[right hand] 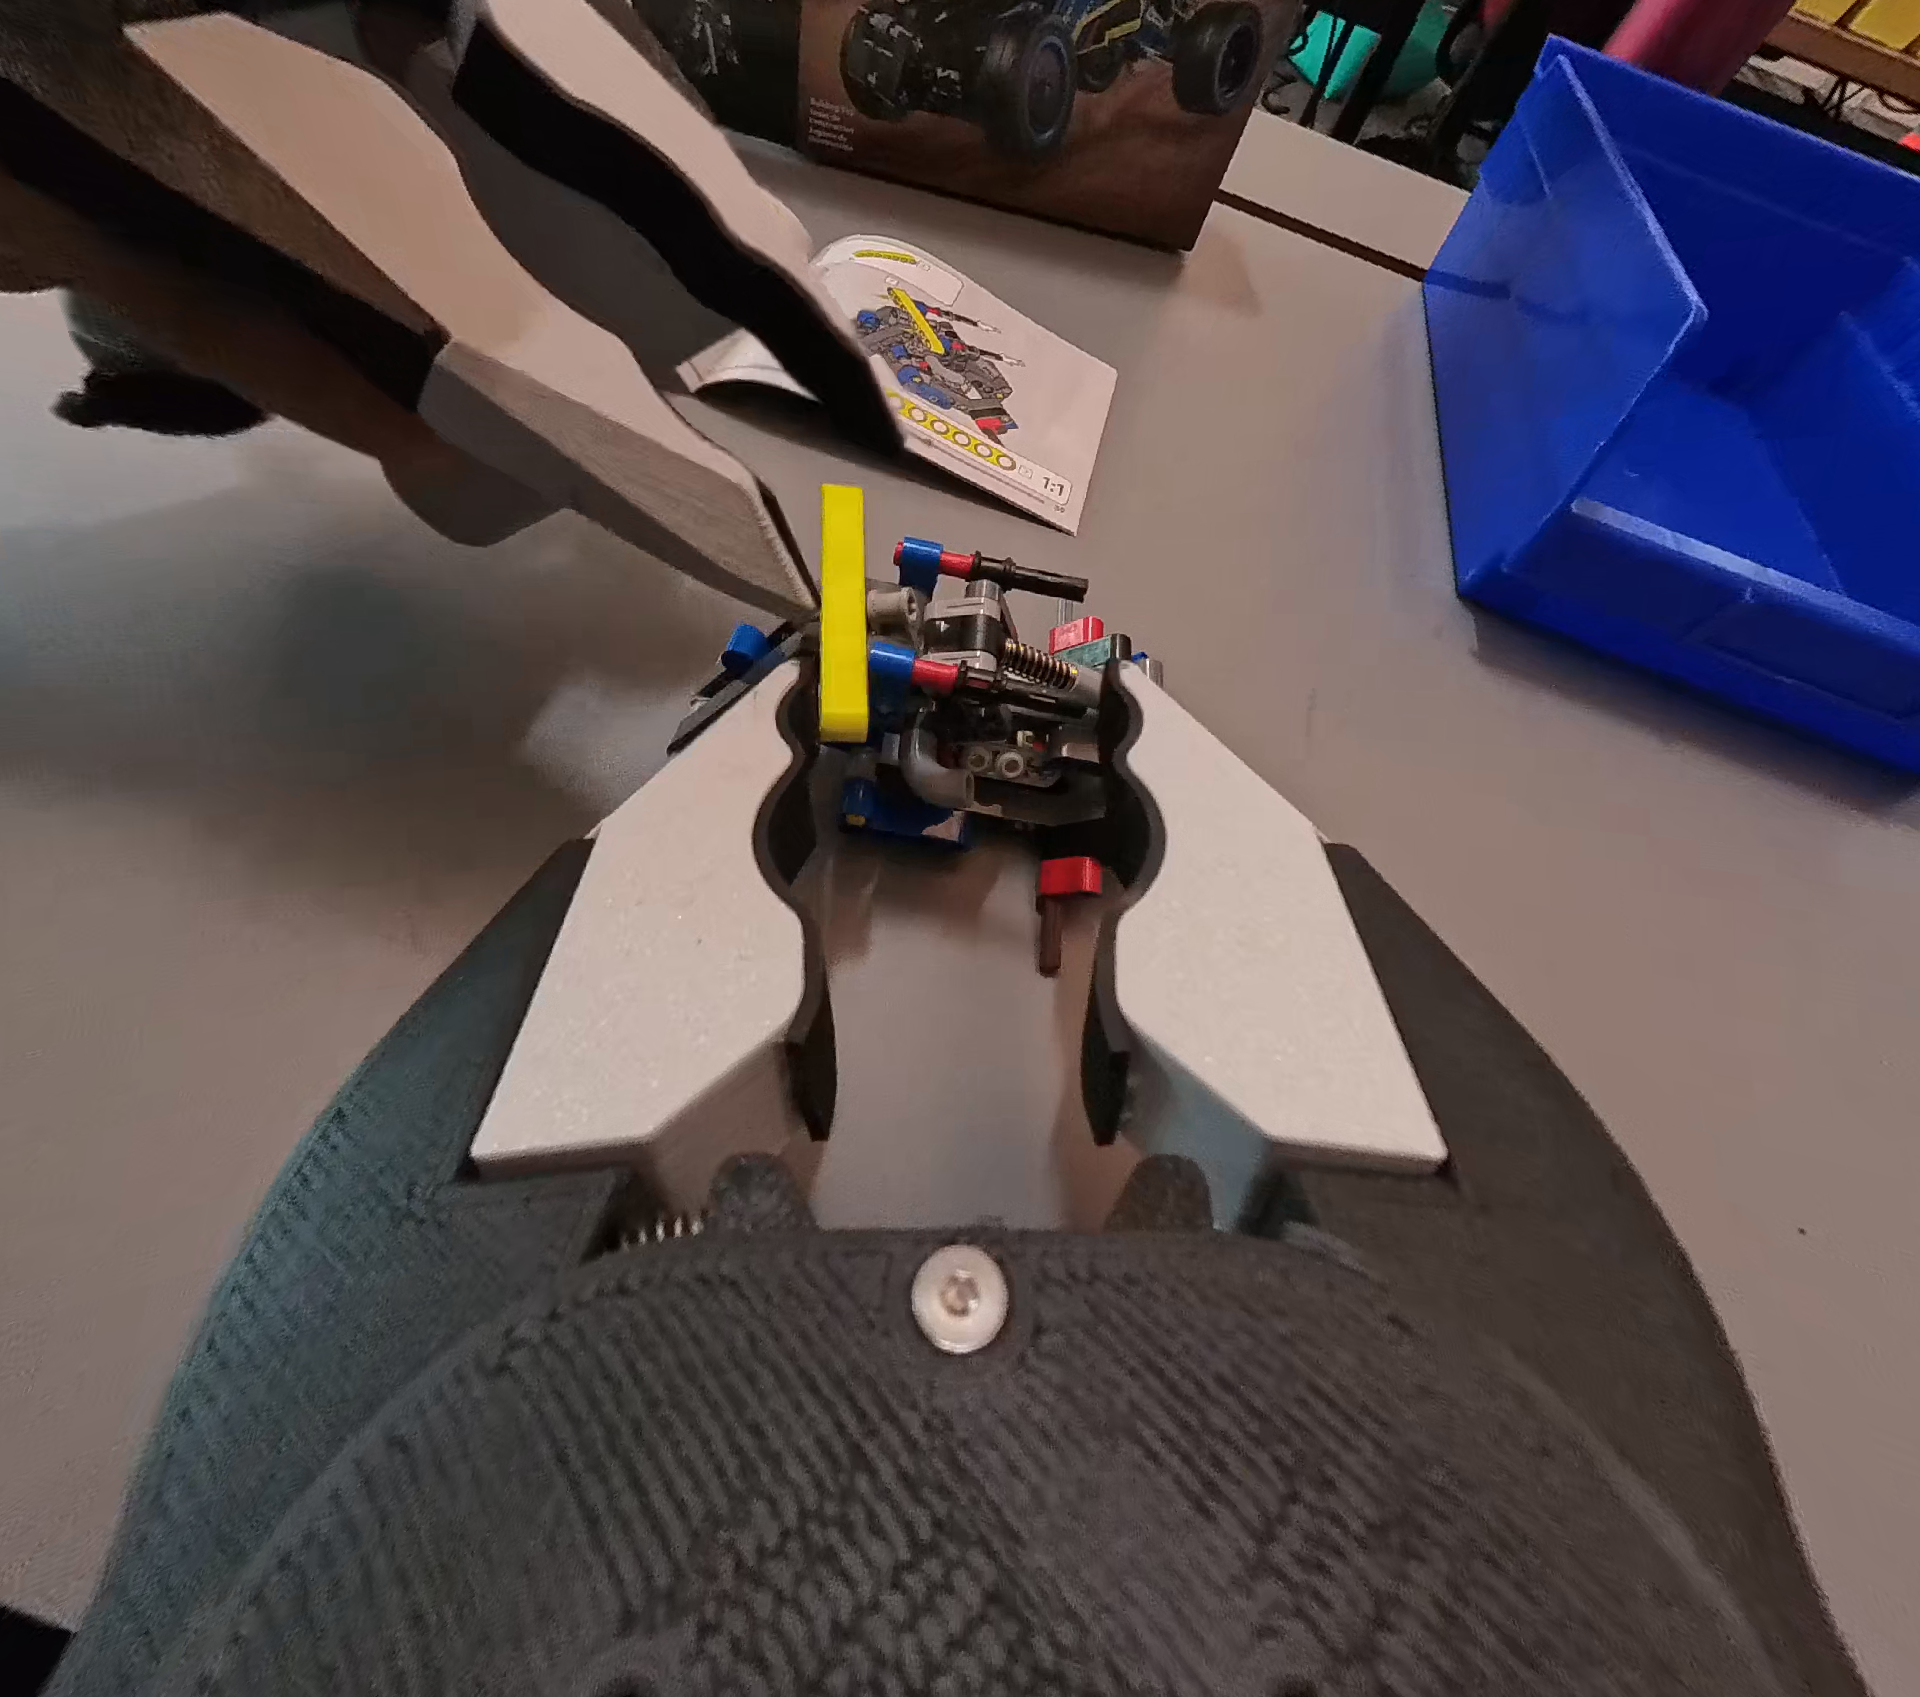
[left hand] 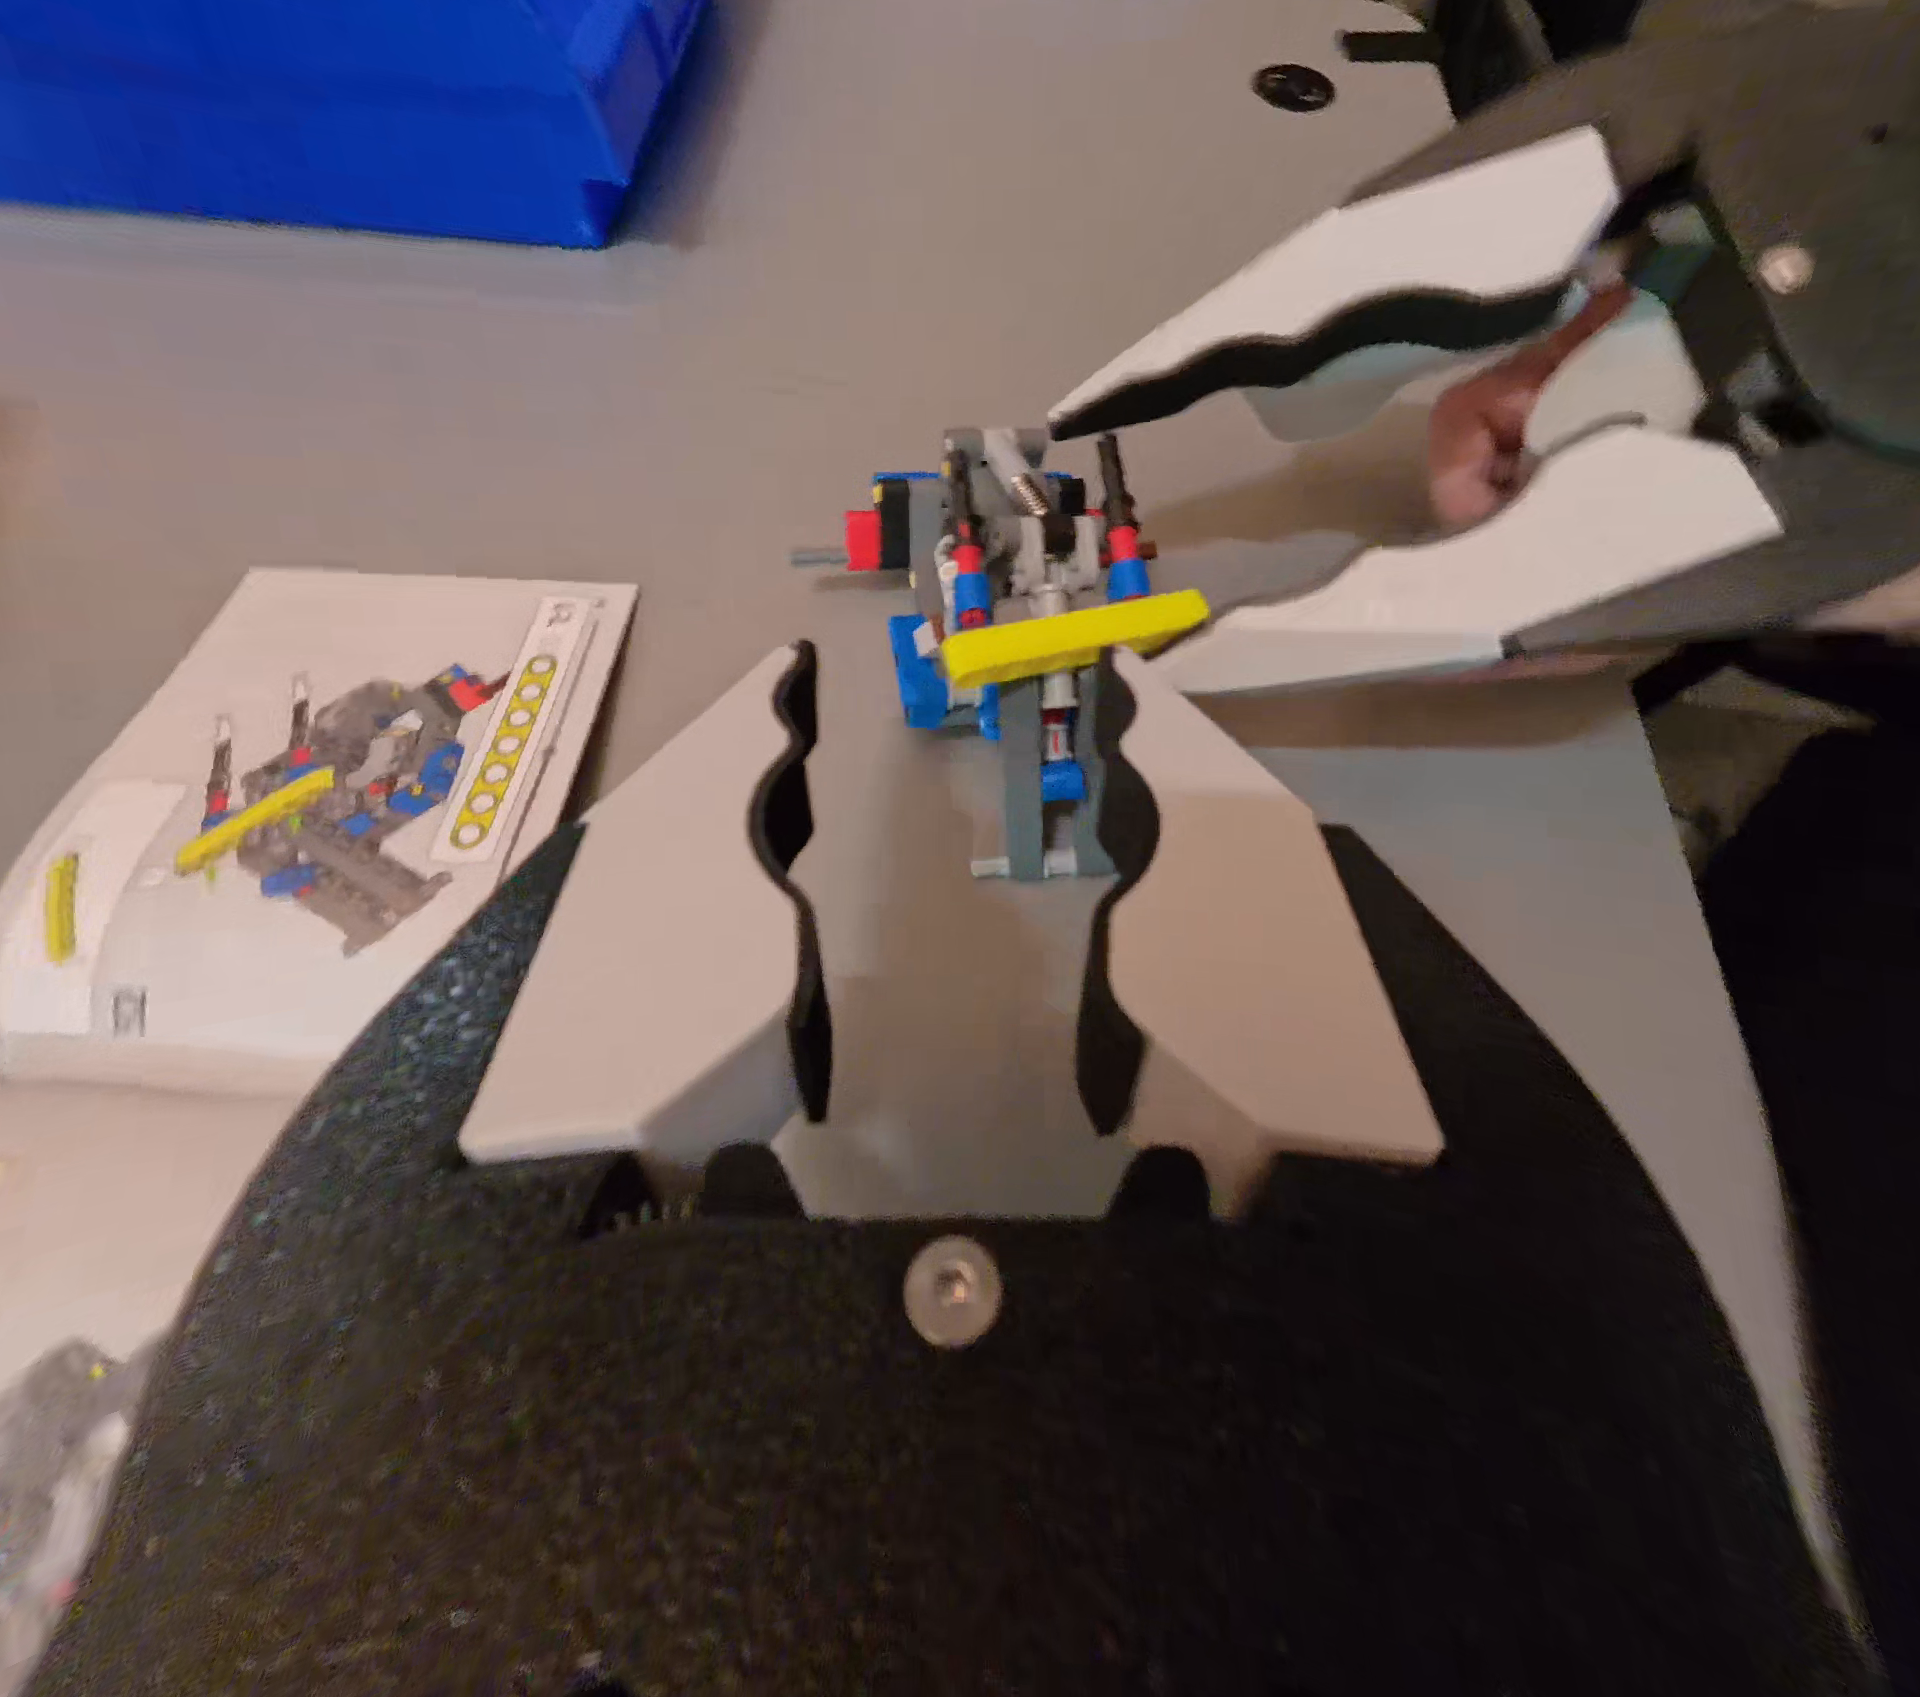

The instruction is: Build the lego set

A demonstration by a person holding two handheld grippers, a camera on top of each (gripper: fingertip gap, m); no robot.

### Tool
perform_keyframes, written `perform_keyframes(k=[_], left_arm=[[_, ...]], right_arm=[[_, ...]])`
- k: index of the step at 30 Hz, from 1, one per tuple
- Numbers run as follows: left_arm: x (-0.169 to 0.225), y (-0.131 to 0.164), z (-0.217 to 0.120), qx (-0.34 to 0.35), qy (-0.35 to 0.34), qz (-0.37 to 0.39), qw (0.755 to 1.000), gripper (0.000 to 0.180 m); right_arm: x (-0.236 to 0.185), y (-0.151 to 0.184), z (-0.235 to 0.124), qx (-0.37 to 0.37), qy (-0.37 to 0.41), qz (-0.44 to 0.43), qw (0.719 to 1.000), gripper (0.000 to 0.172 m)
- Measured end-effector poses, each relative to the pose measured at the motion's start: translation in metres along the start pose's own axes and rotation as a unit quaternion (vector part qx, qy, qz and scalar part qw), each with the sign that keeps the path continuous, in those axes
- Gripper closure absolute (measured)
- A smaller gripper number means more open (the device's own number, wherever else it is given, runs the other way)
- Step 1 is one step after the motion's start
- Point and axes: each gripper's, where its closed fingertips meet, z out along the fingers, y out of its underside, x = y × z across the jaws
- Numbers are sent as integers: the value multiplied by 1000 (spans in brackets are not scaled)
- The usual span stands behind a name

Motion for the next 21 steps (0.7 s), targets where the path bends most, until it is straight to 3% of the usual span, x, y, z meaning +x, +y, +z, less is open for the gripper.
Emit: perform_keyframes(k=[4, 6, 10, 16, 21], left_arm=[[0, 2, -7, -21, -17, -120, 992, 118], [6, 1, -9, -24, -29, -133, 990, 118], [8, 2, -4, -28, -60, -112, 992, 143], [4, -2, -1, -7, -41, -131, 990, 169], [-2, 1, 1, -2, -34, -158, 987, 169]], right_arm=[[-2, 2, 2, -2, 6, -11, 1000, 121], [-2, 2, 3, -5, 9, -17, 1000, 121], [-3, 3, 4, -10, 17, -28, 999, 120], [0, 2, 1, -7, 31, -38, 999, 122], [3, 1, -6, -3, 52, -57, 997, 125]])
